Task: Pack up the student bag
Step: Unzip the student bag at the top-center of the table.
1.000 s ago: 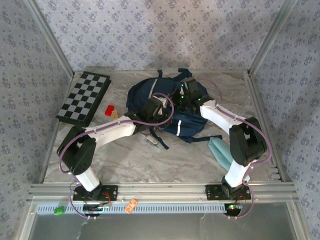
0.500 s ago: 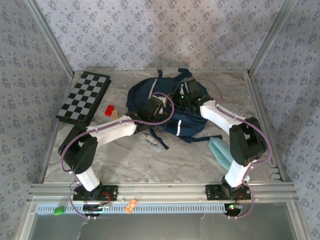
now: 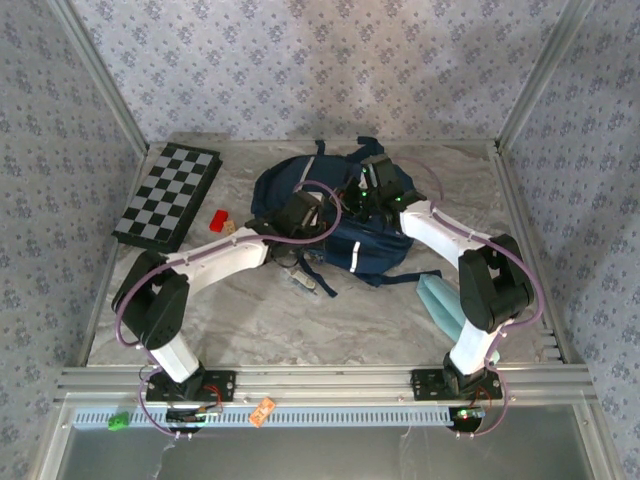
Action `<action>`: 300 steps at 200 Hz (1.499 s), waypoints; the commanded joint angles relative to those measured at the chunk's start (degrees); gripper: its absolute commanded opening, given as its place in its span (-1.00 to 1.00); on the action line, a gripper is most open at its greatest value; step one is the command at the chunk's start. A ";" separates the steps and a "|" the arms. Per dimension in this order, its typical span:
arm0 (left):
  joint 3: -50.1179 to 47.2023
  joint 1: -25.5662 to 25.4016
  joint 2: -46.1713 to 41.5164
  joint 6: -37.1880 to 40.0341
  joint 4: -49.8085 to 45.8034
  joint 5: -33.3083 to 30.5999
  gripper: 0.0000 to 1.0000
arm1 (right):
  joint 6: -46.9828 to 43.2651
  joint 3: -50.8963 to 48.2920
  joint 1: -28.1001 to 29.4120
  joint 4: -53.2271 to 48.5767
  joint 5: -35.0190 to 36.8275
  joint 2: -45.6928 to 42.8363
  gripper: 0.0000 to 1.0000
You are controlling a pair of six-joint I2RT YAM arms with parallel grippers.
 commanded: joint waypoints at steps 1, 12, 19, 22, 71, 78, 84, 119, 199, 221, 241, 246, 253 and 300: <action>0.45 0.85 -0.38 1.97 -0.60 -0.52 -0.90 | -0.25 2.43 0.25 6.65 -1.71 -1.45 -1.00; 1.12 0.83 0.26 2.62 0.65 0.10 -0.81 | -0.25 2.61 0.39 6.59 -1.73 -1.33 -1.00; 1.81 0.79 0.78 3.07 1.31 0.76 -0.75 | -0.25 2.78 0.43 6.45 -1.70 -1.28 -1.00; 2.08 0.79 0.98 3.24 1.59 0.98 -0.73 | -0.25 2.79 0.50 6.37 -1.69 -1.25 -1.00; 4.75 0.51 4.57 3.76 4.35 0.84 -0.58 | -0.32 2.93 0.92 6.08 -1.70 -0.96 -1.00; 4.83 0.36 4.87 3.63 4.60 0.95 -0.58 | -0.25 2.91 0.92 6.09 -1.69 -1.00 -1.00; 4.77 0.31 5.04 3.52 5.03 0.94 -0.58 | -0.25 2.96 0.91 6.21 -1.59 -0.88 -1.00; 2.70 0.03 4.39 2.89 8.38 -0.25 -0.64 | -0.44 3.29 0.94 5.96 -1.61 -0.67 -1.00; -1.45 1.34 -2.73 4.37 3.52 -1.68 -1.00 | -2.92 3.23 0.17 3.36 -1.91 -2.00 -1.00; -3.88 2.41 -5.64 6.55 -0.26 -2.16 -1.00 | -4.28 2.82 -0.11 2.00 -1.87 -3.08 -1.00; -6.67 5.07 -7.50 7.36 -1.44 -1.72 -1.00 | -5.25 2.81 -0.19 0.68 -2.05 -3.48 -1.00; -7.13 5.79 -7.63 7.88 -1.45 -1.05 -1.00 | -5.42 2.76 -0.17 0.45 -2.13 -3.49 -1.00; -7.70 6.61 -7.91 8.60 -1.56 -0.66 -1.00 | -5.52 2.77 -0.13 0.33 -2.39 -3.52 -1.00; -7.65 9.85 -7.67 13.10 -2.29 -0.12 -1.00 | -8.79 4.61 -0.07 -3.36 -3.42 -2.99 -1.00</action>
